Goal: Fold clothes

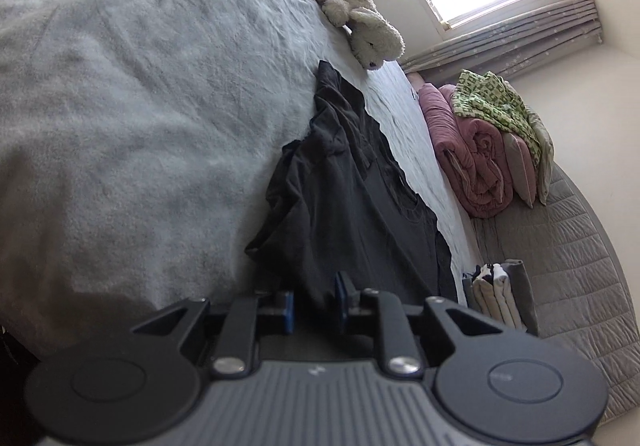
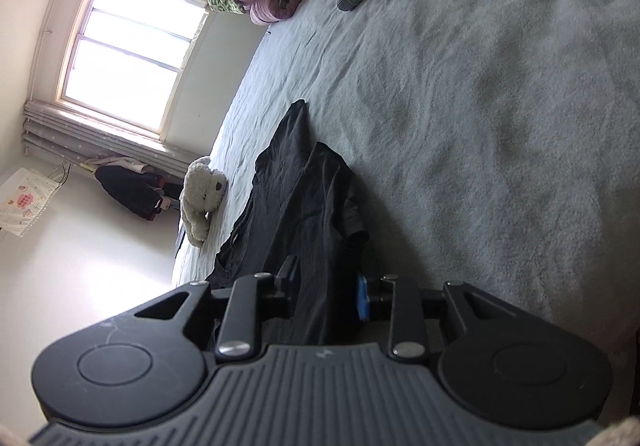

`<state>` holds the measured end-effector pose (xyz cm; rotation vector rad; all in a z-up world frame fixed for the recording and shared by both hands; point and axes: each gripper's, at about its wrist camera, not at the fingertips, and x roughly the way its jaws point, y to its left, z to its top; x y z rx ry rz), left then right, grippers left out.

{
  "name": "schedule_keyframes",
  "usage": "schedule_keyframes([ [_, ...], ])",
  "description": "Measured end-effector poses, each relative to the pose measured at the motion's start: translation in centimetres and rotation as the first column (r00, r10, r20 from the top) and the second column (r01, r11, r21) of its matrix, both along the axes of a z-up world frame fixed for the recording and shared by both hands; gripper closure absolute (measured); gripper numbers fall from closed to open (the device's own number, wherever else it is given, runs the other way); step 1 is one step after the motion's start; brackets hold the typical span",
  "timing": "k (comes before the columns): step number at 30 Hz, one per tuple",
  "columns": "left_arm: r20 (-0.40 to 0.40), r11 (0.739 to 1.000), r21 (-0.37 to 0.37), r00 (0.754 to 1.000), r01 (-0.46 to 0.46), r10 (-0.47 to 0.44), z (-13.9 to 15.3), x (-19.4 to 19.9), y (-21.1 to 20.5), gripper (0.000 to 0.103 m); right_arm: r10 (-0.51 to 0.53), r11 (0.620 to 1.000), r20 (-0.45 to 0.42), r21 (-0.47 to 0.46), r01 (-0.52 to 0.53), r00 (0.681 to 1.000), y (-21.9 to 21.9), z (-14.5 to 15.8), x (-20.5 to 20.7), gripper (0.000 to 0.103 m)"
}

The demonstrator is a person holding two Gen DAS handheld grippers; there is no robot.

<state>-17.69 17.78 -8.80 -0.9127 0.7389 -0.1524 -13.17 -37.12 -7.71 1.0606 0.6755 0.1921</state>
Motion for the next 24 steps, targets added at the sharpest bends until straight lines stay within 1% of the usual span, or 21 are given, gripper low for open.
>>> schedule_keyframes([
  [2,0.002,1.0,0.01,1.0,0.002,-0.002,-0.1,0.0,0.0,0.092,0.012,1.0,0.01,-0.014,-0.012,1.0,0.3,-0.4,-0.1,0.07],
  [3,0.003,1.0,0.005,1.0,0.002,-0.002,-0.2,0.0,0.1,0.1,0.019,1.0,0.012,-0.02,-0.018,1.0,0.3,-0.6,-0.1,0.074],
  [4,0.004,1.0,0.003,1.0,0.001,-0.001,-0.1,0.1,0.1,0.1,0.025,0.999,0.014,-0.026,-0.025,1.0,0.3,-0.8,-0.1,0.078],
  [5,0.012,1.0,0.009,1.0,-0.002,0.002,0.1,0.0,0.0,0.1,0.031,0.999,0.016,-0.02,-0.031,0.999,0.3,-0.9,0.0,0.087],
  [6,0.026,1.0,0.008,1.0,-0.006,0.005,0.5,-0.1,-0.1,0.101,0.034,0.999,0.022,-0.001,-0.034,0.999,0.1,-1.0,0.0,0.09],
  [8,0.057,1.0,0.001,0.998,-0.012,0.012,1.4,-0.3,-0.2,0.101,0.023,0.998,0.033,0.055,-0.025,0.999,-0.3,-0.8,0.0,0.092],
  [9,0.069,1.0,-0.014,0.997,-0.018,0.019,1.8,-0.3,-0.3,0.101,0.02,0.997,0.043,0.073,-0.023,0.999,-0.5,-0.5,0.1,0.092],
  [13,0.116,0.994,-0.104,0.992,-0.04,0.052,3.6,-0.1,-0.2,0.101,0.018,0.992,0.071,0.119,-0.027,0.997,-0.4,1.4,0.6,0.093],
  [16,0.147,0.987,-0.153,0.987,-0.042,0.065,4.9,0.7,-0.3,0.101,0.004,0.986,0.077,0.167,-0.017,0.997,-0.1,2.8,1.4,0.093],
  [19,0.162,0.977,-0.204,0.982,-0.061,0.095,6.1,1.8,-0.1,0.101,-0.023,0.978,0.076,0.21,0.006,0.997,-0.1,4.2,2.6,0.093],
  [24,0.152,0.952,-0.284,0.974,-0.117,0.166,7.4,4.2,0.4,0.101,-0.088,0.952,0.029,0.297,0.075,0.996,-0.3,5.8,4.8,0.093],
])
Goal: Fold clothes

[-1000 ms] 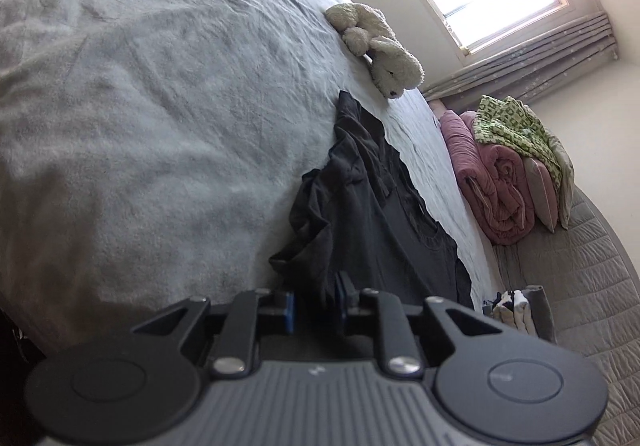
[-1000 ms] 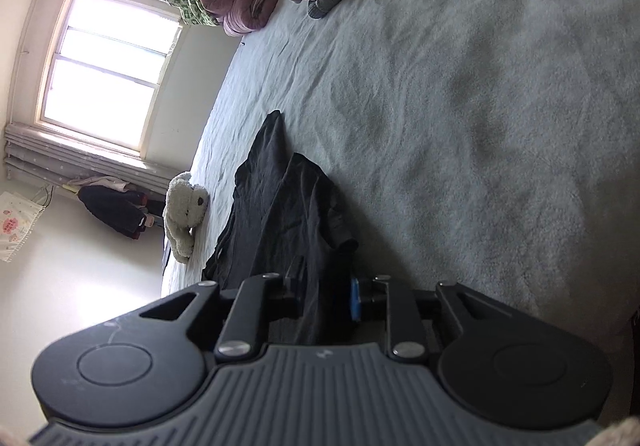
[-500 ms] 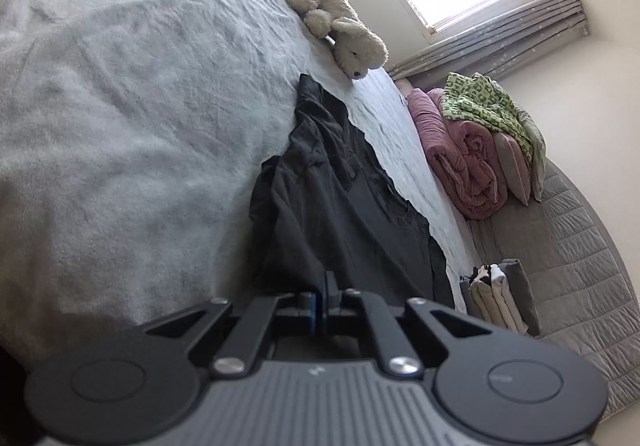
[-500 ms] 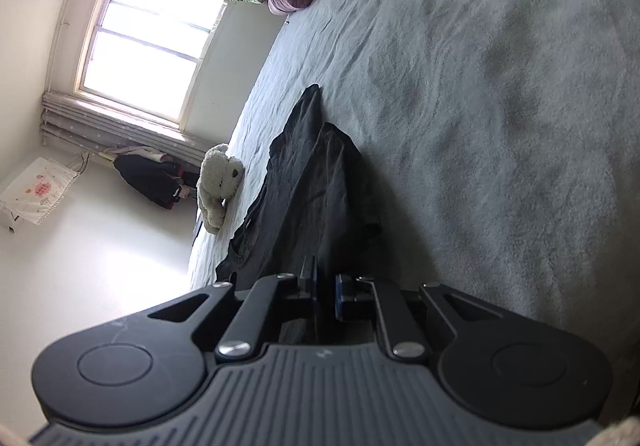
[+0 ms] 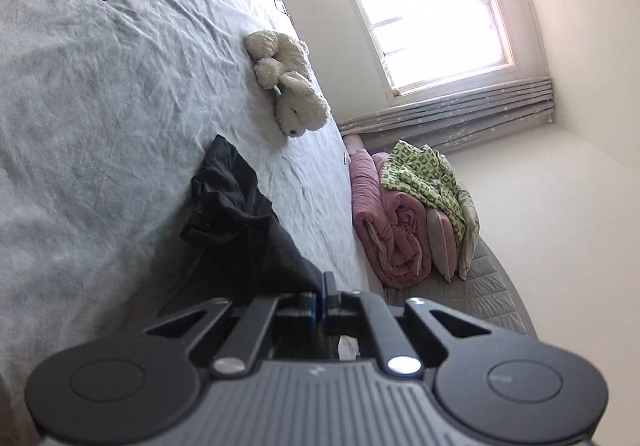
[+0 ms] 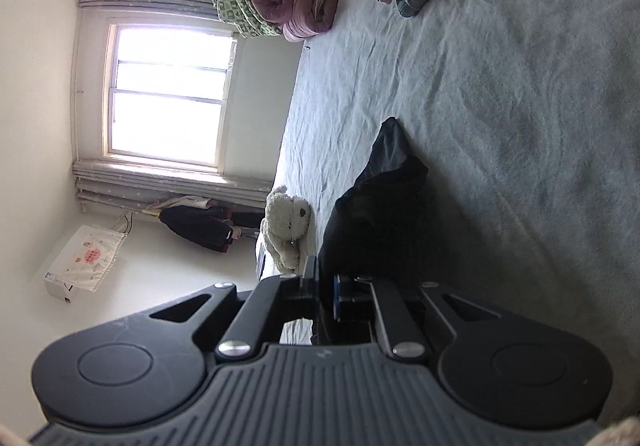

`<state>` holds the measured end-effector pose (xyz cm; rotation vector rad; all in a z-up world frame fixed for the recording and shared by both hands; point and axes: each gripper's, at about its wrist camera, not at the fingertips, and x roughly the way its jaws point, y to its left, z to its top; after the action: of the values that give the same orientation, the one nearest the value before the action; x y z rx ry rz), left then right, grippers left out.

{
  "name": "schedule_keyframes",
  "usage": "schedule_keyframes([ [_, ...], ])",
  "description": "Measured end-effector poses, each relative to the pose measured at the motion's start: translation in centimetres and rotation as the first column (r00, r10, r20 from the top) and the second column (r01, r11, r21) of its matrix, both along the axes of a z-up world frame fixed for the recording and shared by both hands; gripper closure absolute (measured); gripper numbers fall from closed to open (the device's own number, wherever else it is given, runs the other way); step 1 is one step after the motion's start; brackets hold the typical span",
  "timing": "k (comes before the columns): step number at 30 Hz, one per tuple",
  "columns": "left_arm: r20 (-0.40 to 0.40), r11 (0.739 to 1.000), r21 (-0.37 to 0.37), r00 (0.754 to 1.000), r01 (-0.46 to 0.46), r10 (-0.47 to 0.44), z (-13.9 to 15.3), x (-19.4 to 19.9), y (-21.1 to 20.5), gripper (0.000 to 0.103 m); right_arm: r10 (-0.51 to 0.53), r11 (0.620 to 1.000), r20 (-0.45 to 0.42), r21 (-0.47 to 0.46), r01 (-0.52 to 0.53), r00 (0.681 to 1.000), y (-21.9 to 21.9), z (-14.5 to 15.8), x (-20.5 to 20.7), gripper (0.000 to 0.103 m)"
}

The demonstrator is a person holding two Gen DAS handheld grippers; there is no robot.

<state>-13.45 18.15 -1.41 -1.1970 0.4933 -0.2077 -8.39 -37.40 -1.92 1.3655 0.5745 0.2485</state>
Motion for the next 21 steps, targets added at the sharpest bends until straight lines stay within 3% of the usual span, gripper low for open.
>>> schedule_keyframes([
  [6,-0.066,0.997,-0.047,0.996,-0.059,0.056,0.8,4.5,0.0,0.101,-0.069,0.995,-0.112,0.067,0.076,0.991,0.2,0.4,3.7,0.093],
  [14,-0.156,0.995,-0.003,0.983,-0.095,0.094,0.4,11.7,-0.1,0.101,-0.116,0.991,-0.205,0.038,0.126,0.972,1.3,-0.3,9.9,0.093],
  [21,-0.212,0.993,0.048,0.971,-0.106,0.114,-2.1,16.6,0.4,0.1,-0.085,0.996,-0.227,0.014,0.09,0.97,2.0,-2.5,15.5,0.091],
])
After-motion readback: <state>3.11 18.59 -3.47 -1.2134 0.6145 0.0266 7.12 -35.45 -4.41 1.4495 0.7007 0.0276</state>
